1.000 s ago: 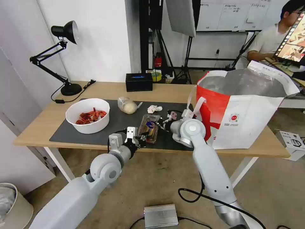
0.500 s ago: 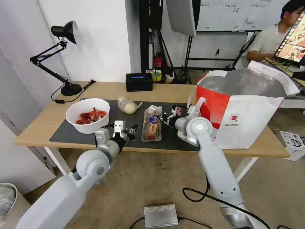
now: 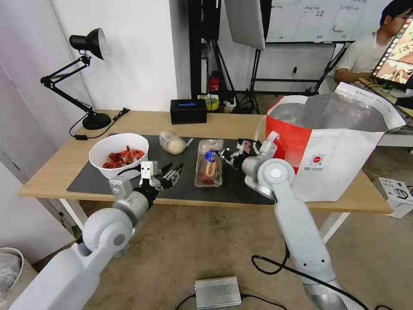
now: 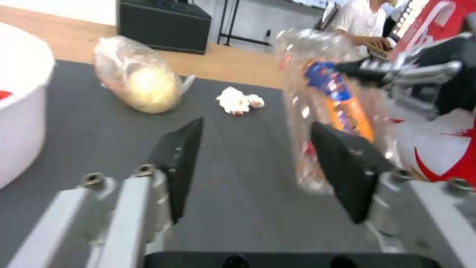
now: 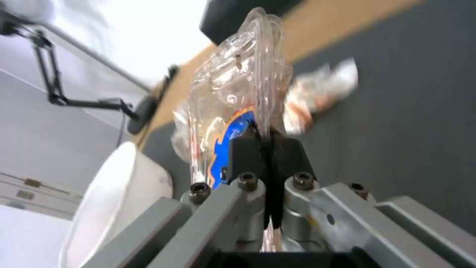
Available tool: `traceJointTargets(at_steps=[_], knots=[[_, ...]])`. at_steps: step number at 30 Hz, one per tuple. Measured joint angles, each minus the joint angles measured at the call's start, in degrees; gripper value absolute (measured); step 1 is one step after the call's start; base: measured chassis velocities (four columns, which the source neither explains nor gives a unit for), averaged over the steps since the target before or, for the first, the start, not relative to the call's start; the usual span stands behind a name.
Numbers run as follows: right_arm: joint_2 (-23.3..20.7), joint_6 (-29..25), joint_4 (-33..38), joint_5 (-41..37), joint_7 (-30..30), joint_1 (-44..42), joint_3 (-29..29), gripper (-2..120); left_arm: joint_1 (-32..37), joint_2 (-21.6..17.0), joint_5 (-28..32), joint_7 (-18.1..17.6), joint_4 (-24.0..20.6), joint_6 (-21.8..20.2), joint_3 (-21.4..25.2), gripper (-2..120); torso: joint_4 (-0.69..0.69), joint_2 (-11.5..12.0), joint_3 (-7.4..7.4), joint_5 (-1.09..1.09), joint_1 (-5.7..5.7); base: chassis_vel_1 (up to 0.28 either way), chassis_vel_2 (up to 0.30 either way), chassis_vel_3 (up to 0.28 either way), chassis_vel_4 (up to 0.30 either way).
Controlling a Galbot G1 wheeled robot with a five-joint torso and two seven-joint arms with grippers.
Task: Pick up the trash from the table and place it into the takeout bag.
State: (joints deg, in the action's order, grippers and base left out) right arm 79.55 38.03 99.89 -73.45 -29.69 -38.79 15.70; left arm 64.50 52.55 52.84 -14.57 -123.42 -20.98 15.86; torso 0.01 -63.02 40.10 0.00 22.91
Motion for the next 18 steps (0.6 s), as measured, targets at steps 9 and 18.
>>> traceJointTargets(at_steps=[9, 18], knots=[[-2.5, -2.0, 4.3, 5.0, 3.0, 0.2, 0.2, 0, 4.0, 1.5, -1.0, 0.0, -2.1, 0.2, 3.4, 93, -0.01, 0.0, 0.00, 0.01, 0.00, 0.000, 0.000, 0.000, 0.000], [-4.8, -4.6, 9.8, 11.0, 5.5, 0.2, 0.9, 0, 4.9, 2.7, -1.6, -0.2, -2.9, 0.2, 4.3, 100, -0.01, 0.0, 0.00, 0.01, 0.00, 0.000, 0.000, 0.000, 0.000]])
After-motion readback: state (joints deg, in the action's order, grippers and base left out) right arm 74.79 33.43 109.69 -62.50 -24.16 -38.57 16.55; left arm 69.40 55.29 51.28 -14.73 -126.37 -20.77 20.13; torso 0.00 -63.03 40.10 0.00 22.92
